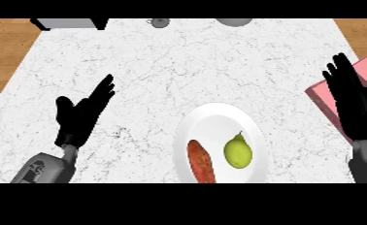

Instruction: Pick the sweet potato from the plate and place it in the cardboard box

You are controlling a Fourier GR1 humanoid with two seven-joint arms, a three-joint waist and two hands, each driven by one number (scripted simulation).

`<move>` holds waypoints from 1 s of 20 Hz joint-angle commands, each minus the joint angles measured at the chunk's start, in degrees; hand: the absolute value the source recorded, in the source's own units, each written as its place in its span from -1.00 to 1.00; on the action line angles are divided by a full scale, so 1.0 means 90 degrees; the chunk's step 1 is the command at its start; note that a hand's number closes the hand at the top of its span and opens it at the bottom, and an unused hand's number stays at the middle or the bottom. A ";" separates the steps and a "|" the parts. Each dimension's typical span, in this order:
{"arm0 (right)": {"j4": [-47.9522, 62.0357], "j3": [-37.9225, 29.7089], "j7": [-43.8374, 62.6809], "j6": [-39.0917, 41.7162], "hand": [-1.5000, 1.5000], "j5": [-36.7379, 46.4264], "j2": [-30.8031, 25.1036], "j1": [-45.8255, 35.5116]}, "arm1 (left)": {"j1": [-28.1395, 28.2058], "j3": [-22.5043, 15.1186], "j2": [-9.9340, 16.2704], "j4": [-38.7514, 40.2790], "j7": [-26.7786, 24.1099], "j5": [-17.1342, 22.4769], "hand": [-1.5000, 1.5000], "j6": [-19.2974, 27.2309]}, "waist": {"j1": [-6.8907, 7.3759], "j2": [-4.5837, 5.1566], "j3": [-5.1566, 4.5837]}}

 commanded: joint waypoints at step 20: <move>-0.0363 0.1423 -0.1372 0.1864 -1.00 0.2416 -0.1387 0.0384 | 0.0211 0.1335 -0.0377 -0.1216 -0.0058 0.0205 0.00 0.1009 | -0.0090 0.0233 -0.0216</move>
